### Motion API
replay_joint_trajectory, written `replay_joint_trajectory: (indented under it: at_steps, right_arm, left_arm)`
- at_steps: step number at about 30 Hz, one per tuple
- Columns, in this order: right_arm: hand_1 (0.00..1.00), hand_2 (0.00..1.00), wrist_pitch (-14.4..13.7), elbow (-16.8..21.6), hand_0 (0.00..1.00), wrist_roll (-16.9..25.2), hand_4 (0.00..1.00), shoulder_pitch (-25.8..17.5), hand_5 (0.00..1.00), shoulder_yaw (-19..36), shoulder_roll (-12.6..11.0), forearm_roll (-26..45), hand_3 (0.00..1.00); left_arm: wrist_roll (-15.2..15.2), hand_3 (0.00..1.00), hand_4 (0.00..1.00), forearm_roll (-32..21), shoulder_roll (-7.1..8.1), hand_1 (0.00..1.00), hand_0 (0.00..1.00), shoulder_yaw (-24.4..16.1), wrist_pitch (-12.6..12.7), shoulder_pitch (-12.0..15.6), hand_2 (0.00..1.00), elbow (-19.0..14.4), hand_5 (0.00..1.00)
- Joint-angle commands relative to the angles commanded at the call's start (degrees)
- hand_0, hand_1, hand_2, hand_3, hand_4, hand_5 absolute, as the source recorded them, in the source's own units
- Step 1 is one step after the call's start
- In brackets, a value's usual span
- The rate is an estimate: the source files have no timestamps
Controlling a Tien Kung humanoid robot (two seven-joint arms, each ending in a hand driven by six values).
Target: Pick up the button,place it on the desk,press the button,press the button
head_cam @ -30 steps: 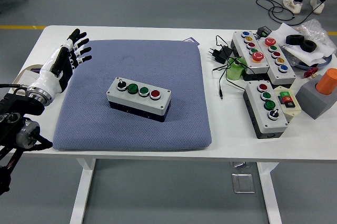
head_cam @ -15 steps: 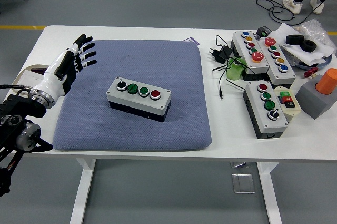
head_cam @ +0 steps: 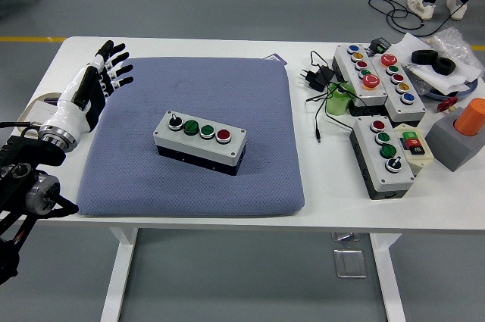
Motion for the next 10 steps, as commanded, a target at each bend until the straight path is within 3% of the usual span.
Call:
replay_joint_trajectory:
  at_steps: [10]
  right_arm:
    - [0.475,0.532,-0.05,0.0,0.631,0.08,0.271,0.07,0.008,-0.01,-0.02,-0.06,0.584]
  left_arm:
    - [-1.35,0.901,0.691,-1.3,-1.08,0.864,0.784,-0.01,2.57,0.3,0.922,1.33,0.998]
